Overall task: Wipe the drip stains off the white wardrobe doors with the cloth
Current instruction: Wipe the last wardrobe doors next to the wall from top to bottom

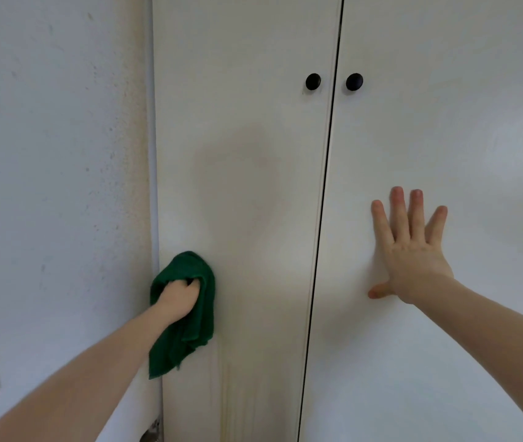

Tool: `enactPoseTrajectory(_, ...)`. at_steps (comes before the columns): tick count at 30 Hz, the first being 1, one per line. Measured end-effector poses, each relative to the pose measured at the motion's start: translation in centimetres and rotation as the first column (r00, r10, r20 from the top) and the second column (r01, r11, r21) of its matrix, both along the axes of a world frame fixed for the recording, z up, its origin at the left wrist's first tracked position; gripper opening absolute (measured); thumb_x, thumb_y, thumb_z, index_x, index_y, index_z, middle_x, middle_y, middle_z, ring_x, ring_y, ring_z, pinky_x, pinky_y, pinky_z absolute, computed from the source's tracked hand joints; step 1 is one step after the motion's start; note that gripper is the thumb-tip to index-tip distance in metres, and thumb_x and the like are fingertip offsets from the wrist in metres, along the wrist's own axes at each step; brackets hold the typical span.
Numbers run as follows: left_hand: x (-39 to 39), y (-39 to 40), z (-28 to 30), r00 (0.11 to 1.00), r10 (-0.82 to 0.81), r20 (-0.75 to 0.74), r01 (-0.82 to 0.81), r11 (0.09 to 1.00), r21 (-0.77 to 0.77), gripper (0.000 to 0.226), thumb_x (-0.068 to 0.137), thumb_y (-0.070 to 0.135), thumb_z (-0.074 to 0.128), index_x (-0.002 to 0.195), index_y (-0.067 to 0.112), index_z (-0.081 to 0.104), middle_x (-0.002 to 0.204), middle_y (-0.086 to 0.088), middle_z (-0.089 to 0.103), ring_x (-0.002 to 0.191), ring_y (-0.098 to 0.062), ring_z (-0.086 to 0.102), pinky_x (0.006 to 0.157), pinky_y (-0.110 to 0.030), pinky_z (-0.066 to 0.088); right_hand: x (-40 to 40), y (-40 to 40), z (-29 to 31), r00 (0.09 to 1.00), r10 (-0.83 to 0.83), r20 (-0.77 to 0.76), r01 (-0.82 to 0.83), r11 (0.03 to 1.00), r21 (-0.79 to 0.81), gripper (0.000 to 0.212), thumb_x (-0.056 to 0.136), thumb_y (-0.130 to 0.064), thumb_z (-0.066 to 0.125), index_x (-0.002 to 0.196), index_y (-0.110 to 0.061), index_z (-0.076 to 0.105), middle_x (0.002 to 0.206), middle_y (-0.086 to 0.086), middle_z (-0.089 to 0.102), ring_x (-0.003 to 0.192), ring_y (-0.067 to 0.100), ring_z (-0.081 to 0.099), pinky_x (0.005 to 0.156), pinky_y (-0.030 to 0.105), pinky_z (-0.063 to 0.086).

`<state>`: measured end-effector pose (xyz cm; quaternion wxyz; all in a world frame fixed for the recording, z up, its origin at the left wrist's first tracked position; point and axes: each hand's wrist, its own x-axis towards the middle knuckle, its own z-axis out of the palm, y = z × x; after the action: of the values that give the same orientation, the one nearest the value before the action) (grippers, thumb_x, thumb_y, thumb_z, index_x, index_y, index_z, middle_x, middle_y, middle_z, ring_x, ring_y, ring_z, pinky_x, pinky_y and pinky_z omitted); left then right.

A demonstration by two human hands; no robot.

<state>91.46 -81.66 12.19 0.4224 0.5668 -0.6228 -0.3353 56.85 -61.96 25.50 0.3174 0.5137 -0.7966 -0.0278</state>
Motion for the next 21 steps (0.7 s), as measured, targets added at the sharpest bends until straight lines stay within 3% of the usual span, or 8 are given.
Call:
enactPoseTrajectory(4, -5.7, 1.0, -3.6, 0.999, 0.024, -0.032, -0.024, 1.0, -0.001, 0.033, 0.1, 0.029, 0.047, 0.115, 0.004, 0.063, 0.116, -0.015, 0.061, 0.116, -0.036, 0.053, 0.111, -0.052, 0.039, 0.0, -0.1, 0.0, 1.0, -0.006, 0.002, 0.006, 1.0, 0.008, 0.166, 0.056, -0.096, 0.057, 0.139, 0.0, -0.049, 0.144, 0.035, -0.052, 0.143, 0.058, -0.033, 0.118, 0.075, -0.001)
enactPoseTrajectory(7, -9.8, 3.6, -4.9, 0.999, -0.003, -0.051, 0.002, 1.0, -0.023, 0.03, 0.097, 0.033, 0.046, 0.109, 0.009, 0.059, 0.11, -0.01, 0.058, 0.111, -0.03, 0.05, 0.114, -0.051, 0.035, 0.0, -0.2, 0.0, 1.0, -0.003, -0.006, 0.003, 1.0, 0.009, 0.167, 0.054, -0.097, 0.057, 0.139, 0.0, -0.049, 0.145, 0.035, -0.051, 0.143, 0.059, -0.033, 0.118, 0.075, 0.002)
enactPoseTrajectory(10, -13.0, 7.7, -5.0, 0.998, -0.068, 0.0, 0.068, 0.993, -0.098, 0.006, 0.102, 0.021, 0.048, 0.102, 0.016, 0.051, 0.099, 0.002, 0.05, 0.102, -0.019, 0.047, 0.112, -0.042, 0.036, 0.1, -0.2, -0.1, 1.0, 0.001, -0.003, -0.001, 1.0, 0.01, 0.168, 0.053, -0.096, 0.059, 0.14, 0.0, -0.049, 0.144, 0.035, -0.051, 0.142, 0.058, -0.034, 0.118, 0.075, 0.003)
enactPoseTrajectory(13, -15.5, 10.2, -6.3, 0.969, -0.107, 0.225, 0.163, 0.955, -0.247, 0.021, 0.101, 0.027, 0.042, 0.104, 0.015, 0.059, 0.106, -0.01, 0.062, 0.106, -0.031, 0.056, 0.108, -0.051, 0.041, 0.3, 0.0, 0.0, 1.0, -0.005, 0.006, 0.005, 1.0, 0.016, 0.168, 0.054, -0.096, 0.059, 0.139, 0.0, -0.049, 0.144, 0.035, -0.052, 0.142, 0.059, -0.034, 0.118, 0.075, 0.003)
enactPoseTrajectory(15, -16.5, 11.8, -6.5, 0.89, -0.139, 0.433, 0.285, 0.912, -0.294, 0.046, 0.099, 0.032, 0.037, 0.135, 0.011, 0.055, 0.136, -0.013, 0.056, 0.129, -0.037, 0.046, 0.118, -0.052, 0.028, 0.5, 0.1, 0.0, 1.0, -0.007, 0.006, 0.007, 1.0, 0.021, 0.167, 0.055, -0.096, 0.059, 0.139, 0.0, -0.049, 0.144, 0.035, -0.052, 0.141, 0.059, -0.035, 0.118, 0.075, 0.003)
enactPoseTrajectory(17, -17.2, 13.8, -5.9, 0.846, -0.289, 0.448, 0.423, 0.875, -0.236, 0.051, 0.102, 0.026, 0.04, 0.152, 0.017, 0.038, 0.152, -0.006, 0.04, 0.141, -0.03, 0.024, 0.126, -0.047, 0.011, 0.6, 0.3, 0.1, 1.0, -0.011, 0.007, 0.011, 1.0, 0.024, 0.167, 0.055, -0.096, 0.058, 0.139, 0.0, -0.05, 0.144, 0.035, -0.052, 0.141, 0.059, -0.035, 0.119, 0.074, 0.003)
enactPoseTrajectory(19, -17.5, 14.7, -5.5, 0.802, -0.362, 0.476, 0.535, 0.788, -0.303, 0.049, 0.104, 0.023, 0.041, 0.153, 0.023, 0.038, 0.156, 0.002, 0.036, 0.137, -0.006, 0.006, 0.126, -0.041, -0.005, 0.7, 0.6, 0.3, 1.0, -0.014, 0.01, 0.014, 1.0, 0.027, 0.166, 0.056, -0.096, 0.059, 0.138, -0.001, -0.05, 0.143, 0.035, -0.053, 0.141, 0.058, -0.036, 0.119, 0.073, 0.002)
enactPoseTrajectory(21, -16.9, 14.5, -5.5, 0.817, -0.4, 0.416, 0.553, 0.748, -0.367, 0.046, 0.103, 0.022, 0.043, 0.149, 0.026, 0.045, 0.151, 0.009, 0.039, 0.136, -0.001, 0.006, 0.126, -0.038, -0.005, 0.8, 0.8, 0.3, 1.0, -0.011, 0.017, 0.011, 1.0, 0.029, 0.166, 0.057, -0.095, 0.059, 0.138, -0.001, -0.05, 0.143, 0.034, -0.053, 0.141, 0.058, -0.036, 0.119, 0.073, 0.002)
